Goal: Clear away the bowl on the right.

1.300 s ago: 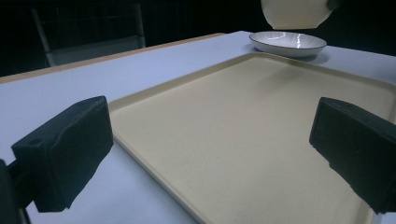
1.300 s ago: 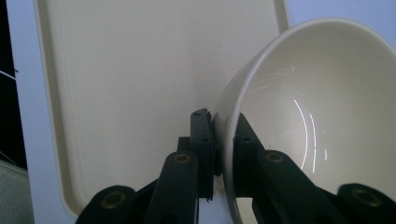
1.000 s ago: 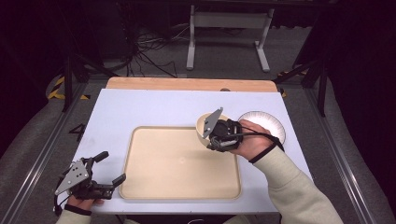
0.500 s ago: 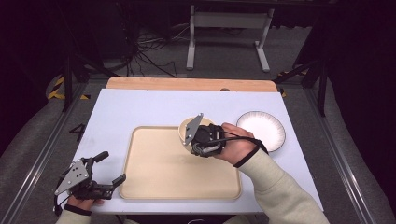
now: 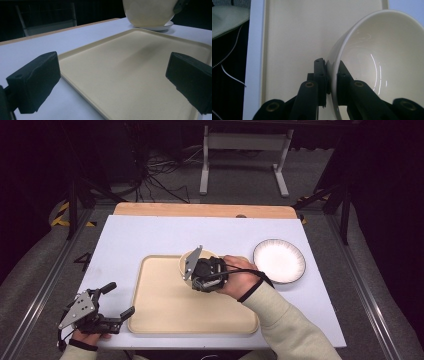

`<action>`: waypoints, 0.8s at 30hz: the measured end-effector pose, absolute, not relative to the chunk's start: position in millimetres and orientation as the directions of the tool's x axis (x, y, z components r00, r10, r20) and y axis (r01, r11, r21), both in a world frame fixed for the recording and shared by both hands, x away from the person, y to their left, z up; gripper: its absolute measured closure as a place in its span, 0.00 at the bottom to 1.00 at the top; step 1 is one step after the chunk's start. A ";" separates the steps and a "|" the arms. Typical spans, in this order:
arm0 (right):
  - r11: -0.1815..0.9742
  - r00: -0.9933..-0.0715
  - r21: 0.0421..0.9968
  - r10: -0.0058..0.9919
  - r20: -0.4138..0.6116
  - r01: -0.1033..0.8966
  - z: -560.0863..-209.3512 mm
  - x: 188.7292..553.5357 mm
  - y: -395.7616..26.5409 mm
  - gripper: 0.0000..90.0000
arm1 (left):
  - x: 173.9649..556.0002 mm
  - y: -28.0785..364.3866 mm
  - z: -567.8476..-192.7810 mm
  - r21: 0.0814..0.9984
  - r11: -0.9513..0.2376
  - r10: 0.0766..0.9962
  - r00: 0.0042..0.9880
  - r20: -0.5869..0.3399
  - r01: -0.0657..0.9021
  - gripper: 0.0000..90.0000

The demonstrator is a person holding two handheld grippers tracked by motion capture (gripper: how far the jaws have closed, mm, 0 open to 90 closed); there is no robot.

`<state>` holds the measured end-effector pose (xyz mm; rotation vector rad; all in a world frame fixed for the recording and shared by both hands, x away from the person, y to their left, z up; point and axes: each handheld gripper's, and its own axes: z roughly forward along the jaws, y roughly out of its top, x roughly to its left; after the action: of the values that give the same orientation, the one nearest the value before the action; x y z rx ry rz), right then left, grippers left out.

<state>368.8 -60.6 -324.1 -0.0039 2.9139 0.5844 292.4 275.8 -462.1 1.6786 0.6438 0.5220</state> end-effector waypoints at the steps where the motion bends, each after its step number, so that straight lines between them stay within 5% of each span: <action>1: 0.925 -0.986 0.379 0.028 -0.166 -0.038 -326.9 368.8 -58.5 0.92 | 292.3 275.8 -462.1 0.981 -0.143 0.666 0.746 -0.004 0.134 0.00; 24: 0.936 -0.992 0.352 0.019 -0.121 -0.025 -371.9 376.1 -40.6 0.92 | 292.5 275.9 -462.1 0.981 -0.143 0.665 0.747 -0.003 0.132 0.00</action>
<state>376.1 -40.6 -371.9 -0.0040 2.9694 0.5431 292.5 275.9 -462.1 1.6782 0.6416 0.5219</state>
